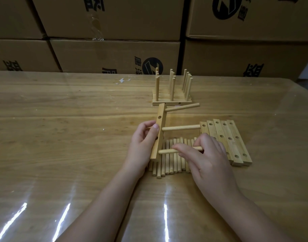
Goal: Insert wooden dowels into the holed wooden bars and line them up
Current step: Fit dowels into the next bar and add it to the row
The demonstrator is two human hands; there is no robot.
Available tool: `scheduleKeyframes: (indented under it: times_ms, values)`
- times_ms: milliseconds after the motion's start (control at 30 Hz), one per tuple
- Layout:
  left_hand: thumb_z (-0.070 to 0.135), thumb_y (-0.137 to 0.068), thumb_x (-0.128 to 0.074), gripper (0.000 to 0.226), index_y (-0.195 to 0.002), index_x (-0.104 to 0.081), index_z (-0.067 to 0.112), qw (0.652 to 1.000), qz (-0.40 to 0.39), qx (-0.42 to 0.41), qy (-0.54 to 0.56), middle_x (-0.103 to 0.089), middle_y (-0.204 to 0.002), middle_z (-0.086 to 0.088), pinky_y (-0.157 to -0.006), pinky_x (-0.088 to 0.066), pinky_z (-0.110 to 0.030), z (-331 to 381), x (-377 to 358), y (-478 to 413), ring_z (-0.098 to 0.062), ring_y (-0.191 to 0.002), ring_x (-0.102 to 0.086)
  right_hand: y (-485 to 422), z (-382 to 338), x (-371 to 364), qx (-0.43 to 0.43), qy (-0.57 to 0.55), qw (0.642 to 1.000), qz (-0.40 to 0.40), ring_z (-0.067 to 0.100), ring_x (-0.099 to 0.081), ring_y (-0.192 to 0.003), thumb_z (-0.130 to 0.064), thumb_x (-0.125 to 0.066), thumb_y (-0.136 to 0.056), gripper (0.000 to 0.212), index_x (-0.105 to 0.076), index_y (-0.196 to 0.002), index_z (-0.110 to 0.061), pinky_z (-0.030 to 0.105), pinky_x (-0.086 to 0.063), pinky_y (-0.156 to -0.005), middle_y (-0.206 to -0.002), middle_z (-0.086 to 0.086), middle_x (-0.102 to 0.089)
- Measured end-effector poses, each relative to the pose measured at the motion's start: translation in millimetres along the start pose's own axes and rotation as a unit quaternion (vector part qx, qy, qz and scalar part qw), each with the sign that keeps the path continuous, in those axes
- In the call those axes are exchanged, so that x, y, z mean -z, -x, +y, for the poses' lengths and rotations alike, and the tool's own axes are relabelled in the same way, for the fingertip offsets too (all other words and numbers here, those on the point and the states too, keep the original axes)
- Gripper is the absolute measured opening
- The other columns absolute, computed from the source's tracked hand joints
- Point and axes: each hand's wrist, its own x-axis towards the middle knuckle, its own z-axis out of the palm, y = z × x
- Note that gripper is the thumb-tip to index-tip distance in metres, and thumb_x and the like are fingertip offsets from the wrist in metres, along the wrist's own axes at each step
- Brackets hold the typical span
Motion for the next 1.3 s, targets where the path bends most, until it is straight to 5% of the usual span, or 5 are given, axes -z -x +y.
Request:
scheduleKeyframes:
  times_ms: [200, 333, 567, 1000, 1300]
  values:
    - [0.027, -0.095, -0.054, 0.014, -0.105, -0.063, 0.024, 1.000, 0.000, -0.001, -0.003, -0.066, -0.095, -0.021, -0.084, -0.051, -0.048, 0.7, 0.3, 1.0, -0.026, -0.085, -0.062, 1.8, -2.9, -2.6, 0.007, 0.007, 1.000, -0.003, 0.020, -0.046, -0.066, -0.017, -0.051, -0.088, 0.024, -0.072, -0.099, -0.018, 0.038, -0.044, -0.059, -0.071, 0.003, -0.042]
    - [0.026, -0.096, -0.053, 0.014, -0.105, -0.063, 0.023, 1.000, -0.002, -0.002, 0.000, -0.067, -0.089, -0.011, -0.077, -0.051, -0.039, -0.1, -0.6, 0.3, -0.020, -0.081, -0.062, 1.7, -6.4, -5.3, 0.001, -0.017, 1.000, -0.013, 0.015, -0.047, -0.070, -0.024, -0.046, -0.089, 0.029, -0.069, -0.103, -0.016, 0.034, -0.045, -0.062, -0.075, 0.000, -0.045]
    - [0.025, -0.096, -0.053, 0.015, -0.102, -0.065, 0.020, 0.999, 0.018, 0.023, 0.033, -0.070, -0.086, -0.004, -0.079, -0.051, -0.039, 1.8, 1.2, -1.6, -0.020, -0.082, -0.064, 8.0, -1.4, -6.5, -0.102, -0.217, 0.970, 0.038, 0.000, -0.049, -0.087, -0.042, -0.039, -0.092, 0.035, -0.036, -0.127, -0.040, 0.024, -0.043, -0.076, -0.096, -0.021, -0.049]
    - [0.028, -0.095, -0.054, 0.014, -0.104, -0.064, 0.023, 1.000, 0.018, 0.021, -0.001, -0.068, -0.091, -0.008, -0.086, -0.051, -0.046, 1.6, 0.7, 0.3, -0.025, -0.087, -0.064, 3.0, 2.5, -5.2, -0.079, -0.223, 0.967, 0.098, -0.002, -0.048, -0.072, -0.028, -0.044, -0.094, 0.023, -0.061, -0.101, -0.014, 0.041, -0.047, -0.065, -0.080, -0.025, -0.046]
    - [0.029, -0.095, -0.054, 0.011, -0.101, -0.063, 0.026, 1.000, 0.021, 0.015, -0.017, -0.068, -0.095, -0.018, -0.083, -0.051, -0.044, 1.0, -0.3, 1.4, -0.024, -0.084, -0.062, 2.9, 1.4, -4.0, -0.124, -0.225, 0.962, 0.088, 0.000, -0.050, -0.070, -0.035, -0.042, -0.091, 0.024, -0.062, -0.095, -0.021, 0.027, -0.041, -0.067, -0.072, -0.028, -0.049]
